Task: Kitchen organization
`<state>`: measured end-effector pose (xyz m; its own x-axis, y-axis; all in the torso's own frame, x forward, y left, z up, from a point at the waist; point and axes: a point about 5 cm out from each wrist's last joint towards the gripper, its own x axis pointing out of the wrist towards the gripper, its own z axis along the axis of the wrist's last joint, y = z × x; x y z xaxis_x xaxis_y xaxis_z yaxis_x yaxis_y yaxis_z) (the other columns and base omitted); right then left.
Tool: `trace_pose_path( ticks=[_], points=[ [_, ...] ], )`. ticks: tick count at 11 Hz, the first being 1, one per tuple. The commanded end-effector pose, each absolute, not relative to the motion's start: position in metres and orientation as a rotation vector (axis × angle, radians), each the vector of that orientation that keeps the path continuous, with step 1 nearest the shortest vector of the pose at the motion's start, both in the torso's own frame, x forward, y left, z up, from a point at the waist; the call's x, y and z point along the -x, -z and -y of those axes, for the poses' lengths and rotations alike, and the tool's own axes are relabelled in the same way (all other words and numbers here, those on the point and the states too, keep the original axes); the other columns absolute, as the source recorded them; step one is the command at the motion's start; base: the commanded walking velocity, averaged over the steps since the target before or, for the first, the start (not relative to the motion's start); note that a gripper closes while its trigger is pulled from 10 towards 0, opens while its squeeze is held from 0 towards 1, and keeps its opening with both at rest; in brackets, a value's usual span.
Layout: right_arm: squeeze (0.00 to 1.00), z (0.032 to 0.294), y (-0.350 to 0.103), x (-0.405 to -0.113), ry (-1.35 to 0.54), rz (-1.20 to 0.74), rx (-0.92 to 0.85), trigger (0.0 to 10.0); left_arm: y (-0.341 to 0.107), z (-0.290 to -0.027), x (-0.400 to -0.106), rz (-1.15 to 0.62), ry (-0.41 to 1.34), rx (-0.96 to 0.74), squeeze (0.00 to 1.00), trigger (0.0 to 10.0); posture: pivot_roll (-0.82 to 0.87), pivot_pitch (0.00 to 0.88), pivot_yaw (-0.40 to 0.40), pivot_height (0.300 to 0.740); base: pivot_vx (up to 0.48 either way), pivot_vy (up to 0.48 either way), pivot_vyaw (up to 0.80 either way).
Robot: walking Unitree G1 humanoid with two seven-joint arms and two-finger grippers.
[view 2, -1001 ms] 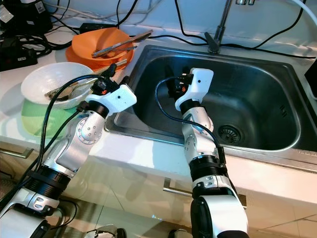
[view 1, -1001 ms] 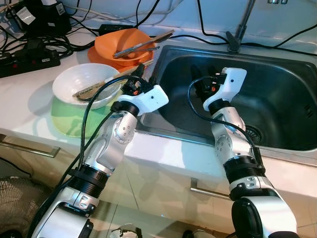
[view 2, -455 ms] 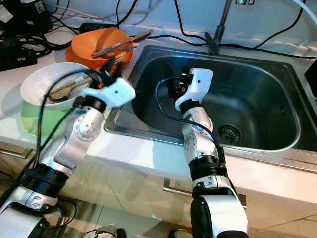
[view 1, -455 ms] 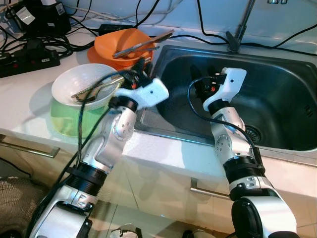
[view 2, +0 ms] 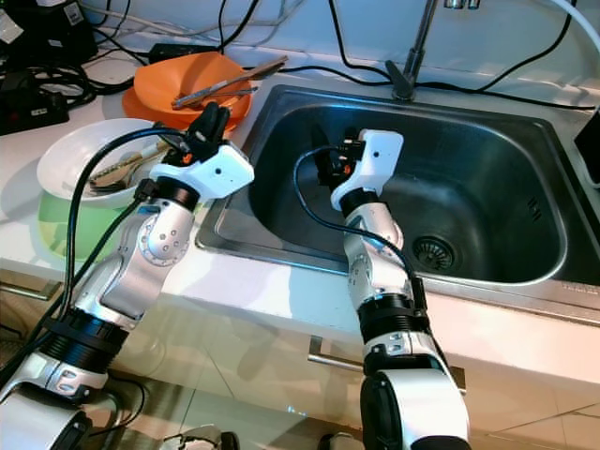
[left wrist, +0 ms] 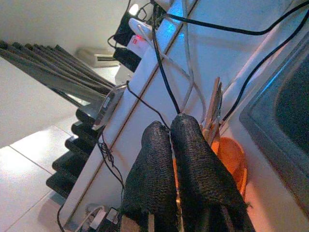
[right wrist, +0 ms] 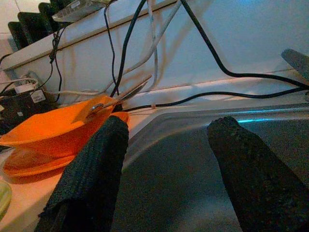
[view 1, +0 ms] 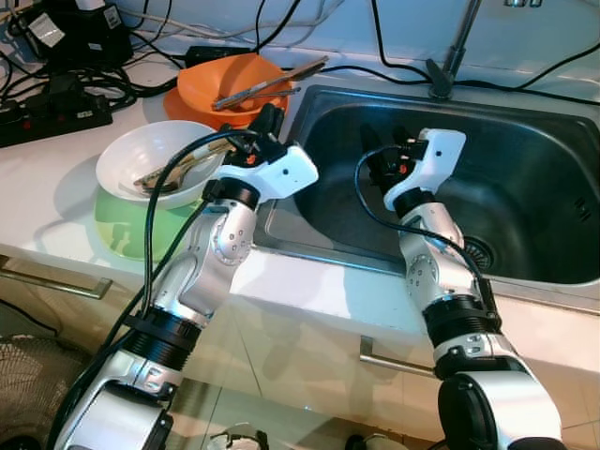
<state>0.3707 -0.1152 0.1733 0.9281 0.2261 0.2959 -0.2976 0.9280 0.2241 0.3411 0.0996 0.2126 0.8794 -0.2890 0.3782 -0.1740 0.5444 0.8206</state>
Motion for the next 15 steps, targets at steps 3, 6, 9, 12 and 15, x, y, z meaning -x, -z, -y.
trace_pose_path(
  ticks=[3, 6, 9, 12, 15],
  points=[
    [0.0, 0.112, -0.176, -0.372, -0.287, 0.271, -0.271, 10.0, -0.205, -0.106, -0.339, 0.468, 0.059, -1.023, 0.0, 10.0, 0.12, 0.071, 0.007, 0.74, 0.0, 0.0, 0.0],
    [0.0, 0.111, -0.176, -0.373, -0.288, 0.268, -0.273, 10.0, -0.201, -0.116, -0.338, 0.433, 0.022, -1.033, 0.76, 10.0, 0.13, 0.072, 0.004, 0.74, 0.0, 0.0, 0.0],
    [0.0, 0.112, -0.176, -0.373, -0.287, 0.269, -0.272, 10.0, -0.202, -0.113, -0.337, 0.439, 0.025, -1.046, 0.0, 10.0, 0.12, 0.071, 0.005, 0.74, 0.0, 0.0, 0.0],
    [0.0, 0.111, -0.176, -0.373, -0.287, 0.268, -0.273, 10.0, -0.204, -0.113, -0.336, 0.46, 0.028, -1.044, 0.0, 0.0, 0.12, 0.07, 0.005, 0.74, 0.0, 0.0, 0.0],
    [0.0, 0.112, -0.176, -0.373, -0.285, 0.269, -0.273, 10.0, -0.205, -0.111, -0.336, 0.468, 0.032, -1.049, 0.0, 0.0, 0.12, 0.069, 0.006, 0.74, 0.0, 0.0, 0.0]
  ],
)
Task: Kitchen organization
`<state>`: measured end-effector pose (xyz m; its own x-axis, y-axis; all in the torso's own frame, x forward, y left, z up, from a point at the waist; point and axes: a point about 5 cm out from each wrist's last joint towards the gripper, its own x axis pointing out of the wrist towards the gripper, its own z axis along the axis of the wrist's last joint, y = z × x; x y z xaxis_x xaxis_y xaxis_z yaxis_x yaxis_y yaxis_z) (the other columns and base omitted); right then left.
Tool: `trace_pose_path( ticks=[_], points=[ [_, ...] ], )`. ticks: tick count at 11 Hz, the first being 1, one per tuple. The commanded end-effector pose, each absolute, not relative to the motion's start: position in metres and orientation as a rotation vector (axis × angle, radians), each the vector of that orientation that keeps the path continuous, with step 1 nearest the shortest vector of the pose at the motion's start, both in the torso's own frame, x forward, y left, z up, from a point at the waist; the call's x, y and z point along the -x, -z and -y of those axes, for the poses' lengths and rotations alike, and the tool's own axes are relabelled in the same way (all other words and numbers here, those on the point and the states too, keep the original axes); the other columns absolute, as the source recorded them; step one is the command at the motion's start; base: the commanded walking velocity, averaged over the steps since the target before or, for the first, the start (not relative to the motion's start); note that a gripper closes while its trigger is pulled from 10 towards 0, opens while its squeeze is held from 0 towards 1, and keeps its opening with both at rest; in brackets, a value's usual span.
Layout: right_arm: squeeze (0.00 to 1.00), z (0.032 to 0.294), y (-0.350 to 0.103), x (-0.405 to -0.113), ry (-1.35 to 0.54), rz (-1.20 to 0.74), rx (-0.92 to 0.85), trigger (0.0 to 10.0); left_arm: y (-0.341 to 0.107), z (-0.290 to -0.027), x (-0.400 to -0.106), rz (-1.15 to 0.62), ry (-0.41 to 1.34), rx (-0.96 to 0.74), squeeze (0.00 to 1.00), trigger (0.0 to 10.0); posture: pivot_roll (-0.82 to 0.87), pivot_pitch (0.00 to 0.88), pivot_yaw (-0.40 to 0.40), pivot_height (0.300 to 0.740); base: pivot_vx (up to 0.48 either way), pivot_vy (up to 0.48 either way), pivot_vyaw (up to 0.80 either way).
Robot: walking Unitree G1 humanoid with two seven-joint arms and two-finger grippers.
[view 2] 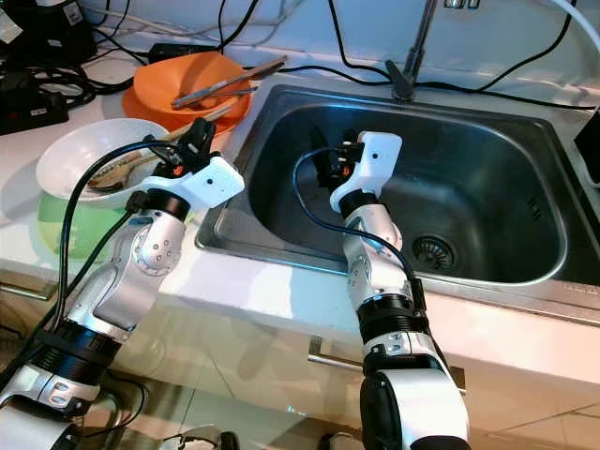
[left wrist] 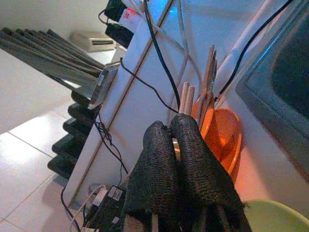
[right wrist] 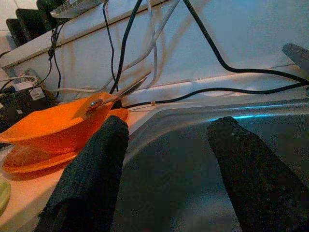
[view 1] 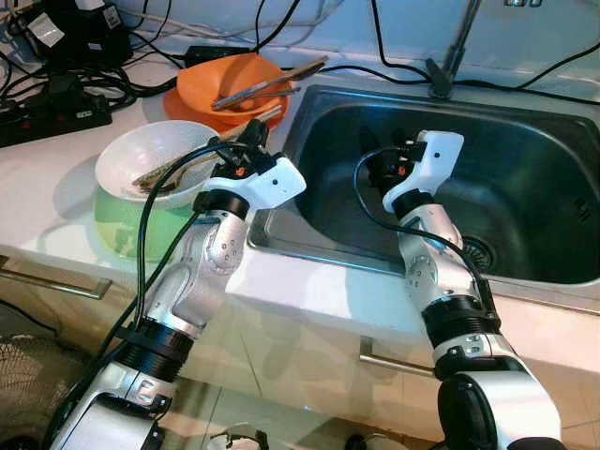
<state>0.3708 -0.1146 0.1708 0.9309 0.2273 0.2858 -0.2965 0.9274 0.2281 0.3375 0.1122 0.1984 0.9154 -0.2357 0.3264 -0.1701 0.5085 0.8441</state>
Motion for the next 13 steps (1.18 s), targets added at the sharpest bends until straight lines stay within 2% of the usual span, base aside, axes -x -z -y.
trace_pose_path(
  ticks=[1, 3, 4, 5, 6, 7, 9, 13],
  points=[
    [0.0, 0.112, -0.176, -0.373, -0.285, 0.27, -0.273, 10.0, -0.206, -0.11, -0.335, 0.475, 0.032, -1.051, 0.0, 0.0, 0.12, 0.069, 0.003, 0.74, 0.0, 0.0, 0.0],
    [0.0, 0.111, -0.176, -0.373, -0.289, 0.268, -0.275, 10.0, -0.21, -0.111, -0.335, 0.488, 0.024, -1.062, 0.0, 0.0, 0.13, 0.069, 0.002, 0.74, 0.0, 0.0, 0.0],
    [0.0, 0.11, -0.176, -0.374, -0.292, 0.266, -0.275, 10.0, -0.217, -0.11, -0.335, 0.499, 0.029, -0.992, 0.0, 0.0, 0.13, 0.068, 0.001, 0.74, 0.0, 0.0, 0.0],
    [0.0, 0.11, -0.176, -0.374, -0.293, 0.265, -0.274, 10.0, -0.225, -0.108, -0.335, 0.482, 0.05, -0.834, 0.0, 8.4, 0.13, 0.067, 0.001, 0.74, 0.0, 0.0, 0.0],
    [0.0, 0.11, -0.176, -0.374, -0.294, 0.263, -0.274, 10.0, -0.227, -0.107, -0.336, 0.462, 0.083, -0.747, 0.0, 10.0, 0.13, 0.066, 0.001, 0.74, 0.0, 0.0, 0.0],
    [0.0, 0.11, -0.176, -0.374, -0.295, 0.263, -0.274, 10.0, -0.228, -0.106, -0.335, 0.454, 0.115, -0.642, 0.0, 10.0, 0.13, 0.066, 0.001, 0.74, 0.0, 0.0, 0.0],
    [0.0, 0.11, -0.176, -0.374, -0.297, 0.263, -0.275, 10.0, -0.237, -0.102, -0.332, 0.481, 0.152, -0.573, 0.0, 10.0, 0.13, 0.066, 0.001, 0.74, 0.0, 0.0, 0.0],
    [0.0, 0.108, -0.176, -0.375, -0.304, 0.26, -0.279, 10.0, -0.267, -0.099, -0.328, 0.535, 0.209, -0.546, 0.0, 10.0, 0.14, 0.06, -0.001, 0.74, 0.0, 0.0, 0.0]
  ],
)
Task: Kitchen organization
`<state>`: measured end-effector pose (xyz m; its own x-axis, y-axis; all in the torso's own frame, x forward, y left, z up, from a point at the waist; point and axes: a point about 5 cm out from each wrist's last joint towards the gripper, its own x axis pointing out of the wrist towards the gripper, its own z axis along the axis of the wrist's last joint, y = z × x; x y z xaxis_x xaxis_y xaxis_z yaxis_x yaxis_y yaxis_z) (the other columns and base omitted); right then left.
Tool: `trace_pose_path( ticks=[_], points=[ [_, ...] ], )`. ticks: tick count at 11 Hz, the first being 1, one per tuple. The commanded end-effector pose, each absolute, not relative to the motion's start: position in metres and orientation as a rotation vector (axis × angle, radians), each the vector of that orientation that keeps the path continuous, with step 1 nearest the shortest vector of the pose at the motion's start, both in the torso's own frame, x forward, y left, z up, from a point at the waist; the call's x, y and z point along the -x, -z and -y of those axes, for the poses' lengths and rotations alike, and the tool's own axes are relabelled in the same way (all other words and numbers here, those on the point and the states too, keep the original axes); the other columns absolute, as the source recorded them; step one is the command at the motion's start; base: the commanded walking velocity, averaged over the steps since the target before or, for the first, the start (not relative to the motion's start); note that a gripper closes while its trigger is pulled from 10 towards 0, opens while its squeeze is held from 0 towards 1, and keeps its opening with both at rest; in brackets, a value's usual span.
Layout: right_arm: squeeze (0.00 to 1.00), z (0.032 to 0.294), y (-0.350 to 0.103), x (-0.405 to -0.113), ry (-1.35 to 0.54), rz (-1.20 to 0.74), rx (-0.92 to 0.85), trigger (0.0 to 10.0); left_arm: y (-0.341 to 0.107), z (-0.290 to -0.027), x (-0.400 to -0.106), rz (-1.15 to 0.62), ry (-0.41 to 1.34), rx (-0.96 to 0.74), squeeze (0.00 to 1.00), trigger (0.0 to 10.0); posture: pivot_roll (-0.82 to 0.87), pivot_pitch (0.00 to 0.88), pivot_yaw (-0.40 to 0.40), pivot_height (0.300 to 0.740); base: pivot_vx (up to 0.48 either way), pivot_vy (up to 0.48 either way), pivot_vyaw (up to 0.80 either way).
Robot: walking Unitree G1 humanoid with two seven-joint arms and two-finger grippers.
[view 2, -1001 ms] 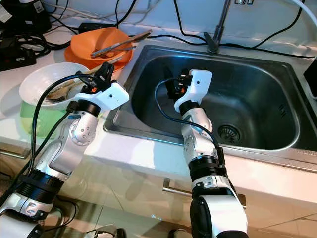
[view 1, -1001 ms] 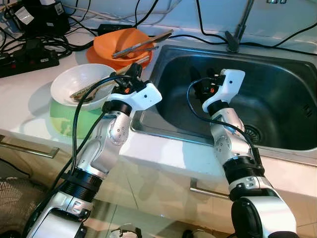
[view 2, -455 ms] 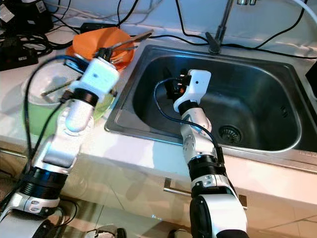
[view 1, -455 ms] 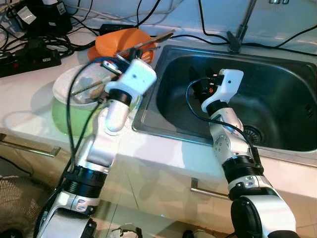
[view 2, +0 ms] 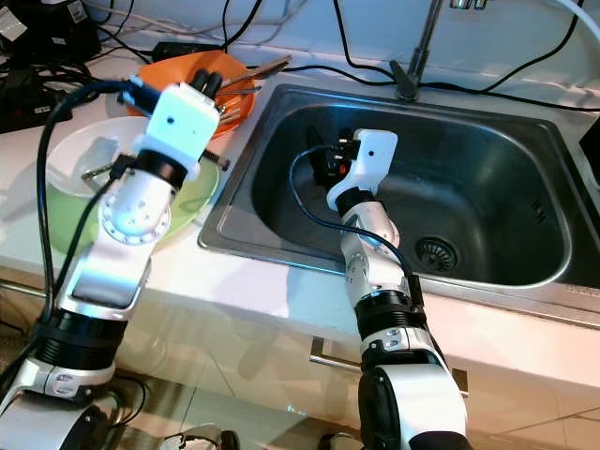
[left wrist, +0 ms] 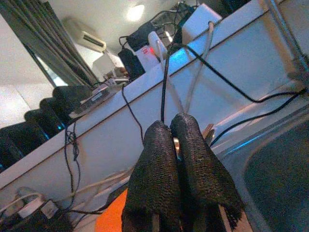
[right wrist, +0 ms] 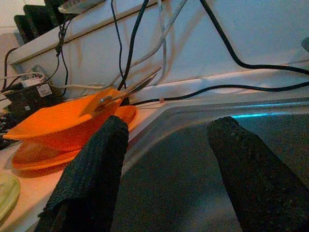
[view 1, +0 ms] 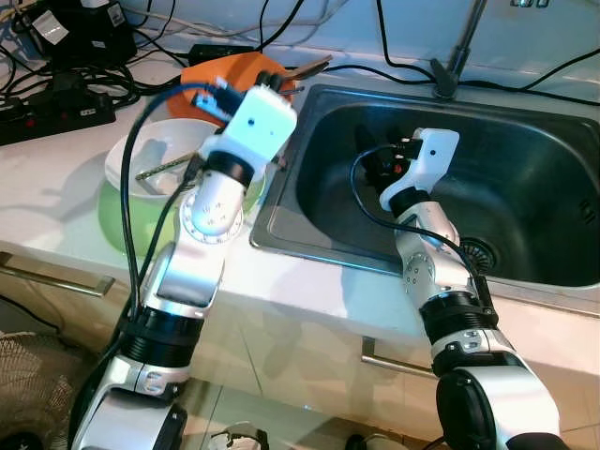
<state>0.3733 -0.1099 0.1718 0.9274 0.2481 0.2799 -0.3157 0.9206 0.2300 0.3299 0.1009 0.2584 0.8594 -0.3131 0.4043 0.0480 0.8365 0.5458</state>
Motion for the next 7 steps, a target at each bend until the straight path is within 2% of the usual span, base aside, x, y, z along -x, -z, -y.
trace_pose_path(
  ticks=[1, 4, 7],
  points=[
    [0.0, 0.107, -0.176, -0.376, -0.307, 0.26, -0.281, 10.0, -0.271, -0.1, -0.327, 0.54, 0.21, -0.541, 0.0, 10.0, 0.14, 0.057, -0.004, 0.74, 0.0, 0.0, 0.0],
    [0.0, 0.105, -0.178, -0.378, -0.317, 0.258, -0.285, 10.0, -0.29, -0.109, -0.325, 0.571, 0.192, -0.508, 0.0, 10.0, 0.16, 0.05, -0.013, 0.74, 0.0, 0.0, 0.0],
    [0.0, 0.099, -0.178, -0.379, -0.338, 0.253, -0.292, 10.0, -0.3, -0.112, -0.322, 0.556, 0.242, -0.334, 0.0, 10.0, 0.18, 0.047, -0.016, 0.74, 0.0, 0.0, 0.0]
  ],
)
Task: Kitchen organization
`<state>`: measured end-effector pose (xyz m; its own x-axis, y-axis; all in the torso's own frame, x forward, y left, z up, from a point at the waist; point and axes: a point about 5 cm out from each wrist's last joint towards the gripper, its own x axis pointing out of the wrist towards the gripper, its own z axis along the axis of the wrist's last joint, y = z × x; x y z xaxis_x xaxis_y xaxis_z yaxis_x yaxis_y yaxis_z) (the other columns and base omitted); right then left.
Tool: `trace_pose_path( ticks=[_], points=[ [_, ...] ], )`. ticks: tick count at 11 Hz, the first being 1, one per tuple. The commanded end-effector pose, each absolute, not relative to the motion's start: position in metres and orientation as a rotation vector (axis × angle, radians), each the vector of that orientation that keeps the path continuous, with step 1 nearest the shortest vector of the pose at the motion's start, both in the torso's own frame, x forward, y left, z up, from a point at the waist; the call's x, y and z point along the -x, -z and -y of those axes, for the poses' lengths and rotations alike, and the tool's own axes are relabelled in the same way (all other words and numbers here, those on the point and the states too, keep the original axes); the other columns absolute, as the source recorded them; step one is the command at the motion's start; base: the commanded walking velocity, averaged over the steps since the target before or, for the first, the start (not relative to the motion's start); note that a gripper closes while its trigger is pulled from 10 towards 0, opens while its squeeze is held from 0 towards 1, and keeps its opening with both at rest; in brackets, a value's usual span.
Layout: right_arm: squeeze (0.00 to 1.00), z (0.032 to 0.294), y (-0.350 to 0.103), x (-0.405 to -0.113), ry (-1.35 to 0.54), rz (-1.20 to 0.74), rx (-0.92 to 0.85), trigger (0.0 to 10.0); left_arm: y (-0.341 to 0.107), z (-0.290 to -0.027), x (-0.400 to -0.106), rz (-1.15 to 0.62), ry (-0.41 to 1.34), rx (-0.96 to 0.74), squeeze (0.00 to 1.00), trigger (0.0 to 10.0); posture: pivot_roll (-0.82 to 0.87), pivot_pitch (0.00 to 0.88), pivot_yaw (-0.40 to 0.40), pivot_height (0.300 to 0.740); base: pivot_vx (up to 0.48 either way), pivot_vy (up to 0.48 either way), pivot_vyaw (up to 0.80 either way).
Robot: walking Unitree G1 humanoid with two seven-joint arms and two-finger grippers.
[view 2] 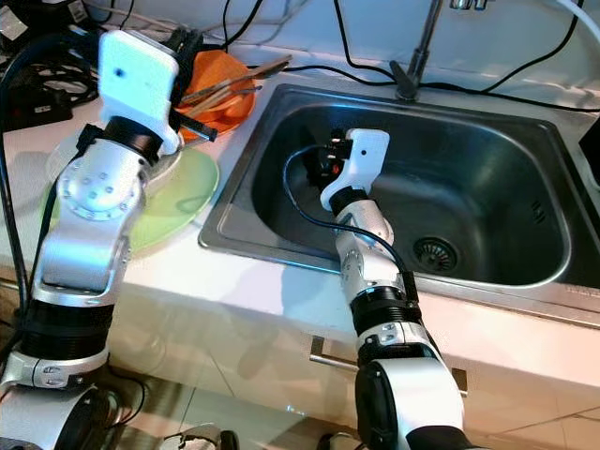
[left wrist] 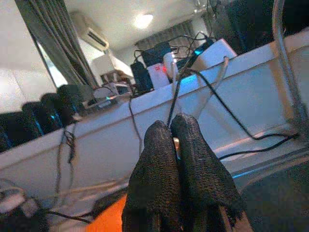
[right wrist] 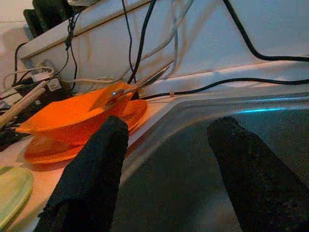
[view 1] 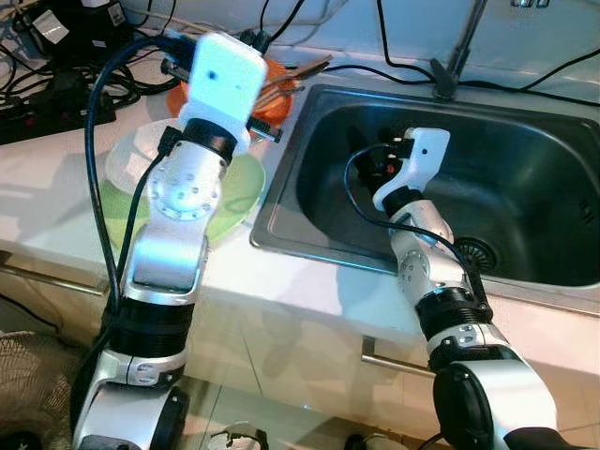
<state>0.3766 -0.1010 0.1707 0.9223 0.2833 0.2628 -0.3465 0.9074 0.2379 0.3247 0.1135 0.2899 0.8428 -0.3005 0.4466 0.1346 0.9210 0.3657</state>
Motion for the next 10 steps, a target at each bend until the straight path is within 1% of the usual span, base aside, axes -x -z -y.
trace_pose_path(
  ticks=[1, 3, 6, 8, 9, 10],
  points=[
    [0.0, 0.099, -0.178, -0.379, -0.34, 0.252, -0.293, 10.0, -0.302, -0.113, -0.32, 0.558, 0.255, -0.291, 0.0, 10.0, 0.18, 0.046, -0.016, 0.74, 0.0, 0.0, 0.0],
    [0.0, 0.099, -0.178, -0.379, -0.34, 0.251, -0.294, 10.0, -0.312, -0.113, -0.317, 0.597, 0.26, -0.277, 0.0, 10.0, 0.18, 0.043, -0.015, 0.74, 0.0, 0.0, 0.0],
    [0.0, 0.098, -0.176, -0.379, -0.341, 0.245, -0.295, 10.0, -0.339, -0.11, -0.306, 0.762, 0.263, -0.271, 0.0, 10.0, 0.18, 0.042, -0.012, 0.74, 0.0, 0.0, 0.0],
    [0.0, 0.097, -0.175, -0.378, -0.345, 0.248, -0.293, 10.0, -0.342, -0.107, -0.302, 0.8, 0.297, -0.204, 0.0, 10.0, 0.17, 0.038, -0.01, 0.74, 0.0, 0.0, 0.0],
    [0.0, 0.099, -0.177, -0.378, -0.346, 0.254, -0.287, 10.0, -0.342, -0.102, -0.301, 0.806, 0.352, -0.061, 0.0, 10.0, 0.17, 0.03, -0.009, 0.74, 0.0, 0.0, 0.0],
    [0.0, 0.102, -0.178, -0.378, -0.345, 0.261, -0.284, 10.0, -0.34, -0.098, -0.301, 0.798, 0.378, -0.017, 0.0, 10.0, 0.16, 0.024, -0.007, 0.74, 0.0, 0.0, 0.0]
  ],
)
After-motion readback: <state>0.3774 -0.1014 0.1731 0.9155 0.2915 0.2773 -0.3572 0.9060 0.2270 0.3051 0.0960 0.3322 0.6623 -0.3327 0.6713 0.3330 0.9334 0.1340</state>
